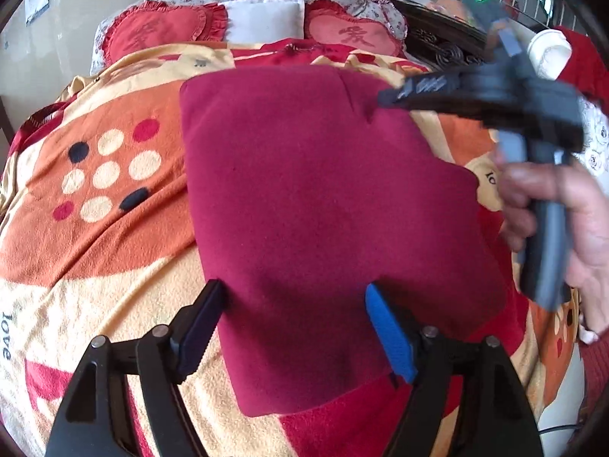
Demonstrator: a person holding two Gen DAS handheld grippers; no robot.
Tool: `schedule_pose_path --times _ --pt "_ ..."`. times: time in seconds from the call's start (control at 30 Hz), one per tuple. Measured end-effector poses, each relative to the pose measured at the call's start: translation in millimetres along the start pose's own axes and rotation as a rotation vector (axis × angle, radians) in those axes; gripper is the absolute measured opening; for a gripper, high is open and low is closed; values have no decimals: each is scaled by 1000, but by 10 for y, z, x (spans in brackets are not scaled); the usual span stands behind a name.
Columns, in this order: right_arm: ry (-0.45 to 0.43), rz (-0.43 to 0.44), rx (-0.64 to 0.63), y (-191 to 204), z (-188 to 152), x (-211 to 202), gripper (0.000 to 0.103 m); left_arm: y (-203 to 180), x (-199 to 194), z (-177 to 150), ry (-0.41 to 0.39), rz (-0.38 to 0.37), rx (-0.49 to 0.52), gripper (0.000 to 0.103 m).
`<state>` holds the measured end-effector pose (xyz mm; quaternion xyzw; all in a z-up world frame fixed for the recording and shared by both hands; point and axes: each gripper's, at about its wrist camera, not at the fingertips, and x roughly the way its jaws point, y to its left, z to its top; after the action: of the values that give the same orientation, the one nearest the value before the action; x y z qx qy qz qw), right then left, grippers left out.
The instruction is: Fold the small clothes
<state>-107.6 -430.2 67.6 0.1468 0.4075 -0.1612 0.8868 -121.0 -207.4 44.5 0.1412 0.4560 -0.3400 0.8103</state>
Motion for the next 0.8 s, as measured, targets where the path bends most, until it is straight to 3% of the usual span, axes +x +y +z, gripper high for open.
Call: schedule_pose_path --times 0.2,0.27,0.4,0.5,0.57,0.8 --pt "-17 129 44 23 -119 -574 2 17 -3 4 1 3 -14 79" --pt "1 185 3 139 -243 -738 4 9 -6 -2 -2 10 -15 79" --pt "75 215 -42 246 -543 -768 4 1 -13 -11 -2 19 -20 79" --pt "129 97 -92 190 -750 -563 7 -9 -18 -15 13 21 -22 80" --pt "119 53 -125 144 -840 -474 15 -39 -71 -23 21 28 -12 80" --pt "53 85 -64 183 -776 -880 16 -53 -284 -24 -18 43 11 80"
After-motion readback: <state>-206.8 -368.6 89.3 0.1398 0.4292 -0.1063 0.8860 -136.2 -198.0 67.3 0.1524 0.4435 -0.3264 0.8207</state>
